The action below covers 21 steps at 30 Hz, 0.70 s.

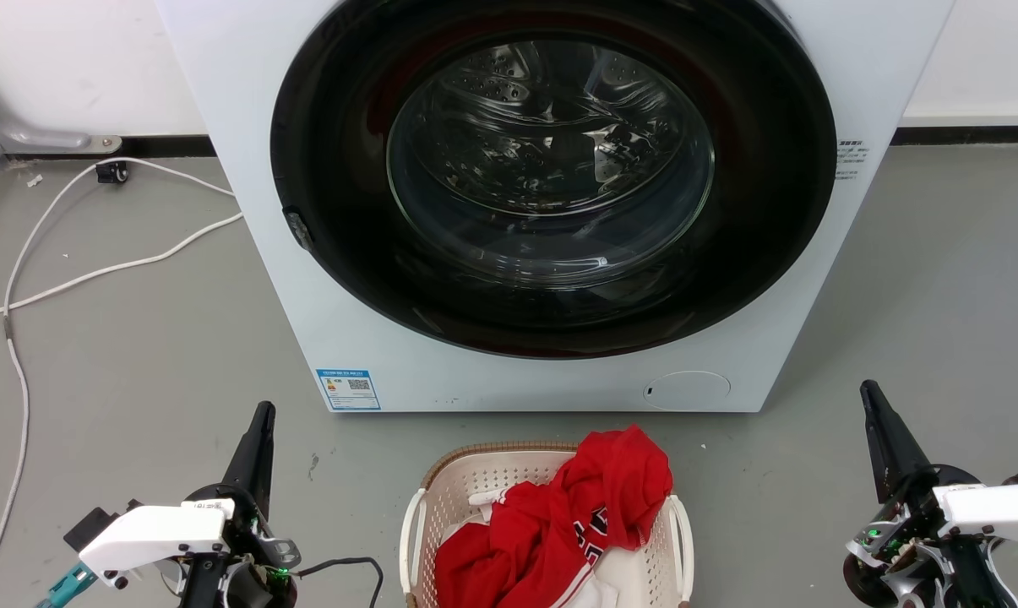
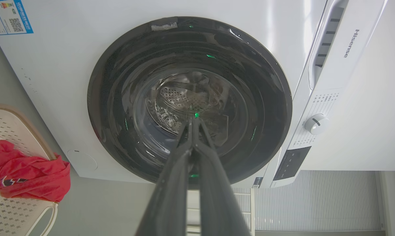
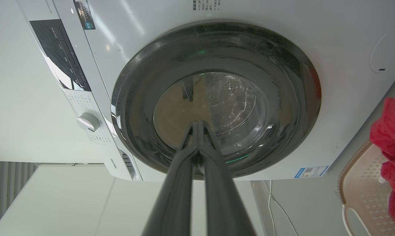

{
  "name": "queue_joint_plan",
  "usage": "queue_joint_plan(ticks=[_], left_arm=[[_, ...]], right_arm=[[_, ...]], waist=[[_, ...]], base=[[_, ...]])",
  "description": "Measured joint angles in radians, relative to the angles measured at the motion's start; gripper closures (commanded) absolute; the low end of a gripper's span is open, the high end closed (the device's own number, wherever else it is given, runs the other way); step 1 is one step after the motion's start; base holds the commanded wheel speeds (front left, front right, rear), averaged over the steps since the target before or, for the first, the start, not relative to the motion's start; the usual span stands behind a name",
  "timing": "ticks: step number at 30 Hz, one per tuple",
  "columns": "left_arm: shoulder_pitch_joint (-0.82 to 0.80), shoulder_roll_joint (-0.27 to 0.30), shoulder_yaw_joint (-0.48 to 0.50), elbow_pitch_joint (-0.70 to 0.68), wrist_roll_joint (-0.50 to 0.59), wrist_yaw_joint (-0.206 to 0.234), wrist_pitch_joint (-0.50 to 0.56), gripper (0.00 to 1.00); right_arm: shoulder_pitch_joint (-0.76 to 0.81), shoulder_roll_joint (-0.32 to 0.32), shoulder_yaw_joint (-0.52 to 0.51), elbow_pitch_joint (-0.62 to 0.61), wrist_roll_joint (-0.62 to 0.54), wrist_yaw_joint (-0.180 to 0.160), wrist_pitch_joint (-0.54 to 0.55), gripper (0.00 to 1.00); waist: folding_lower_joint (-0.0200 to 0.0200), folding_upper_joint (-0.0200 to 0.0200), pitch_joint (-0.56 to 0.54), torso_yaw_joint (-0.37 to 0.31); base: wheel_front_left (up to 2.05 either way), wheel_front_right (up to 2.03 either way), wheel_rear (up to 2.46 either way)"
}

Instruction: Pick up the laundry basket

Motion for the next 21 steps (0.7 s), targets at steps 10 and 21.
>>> queue_joint_plan(ticks=[10, 21], left_arm=[[0.0, 0.0, 0.0, 0.0, 0.0, 0.0, 0.001, 1.0], [0.0, 0.0, 0.0, 0.0, 0.0, 0.0, 0.001, 1.0]], right_arm=[[0.0, 0.0, -0.001, 0.0, 0.0, 0.0, 0.0, 1.0], [0.0, 0.001, -0.002, 0.0, 0.0, 0.0, 0.002, 1.0]], waist=[[0.0, 0.0, 0.0, 0.0], [0.0, 0.0, 0.0, 0.0]], base=[[0.0, 0.0, 0.0], [0.0, 0.0, 0.0]])
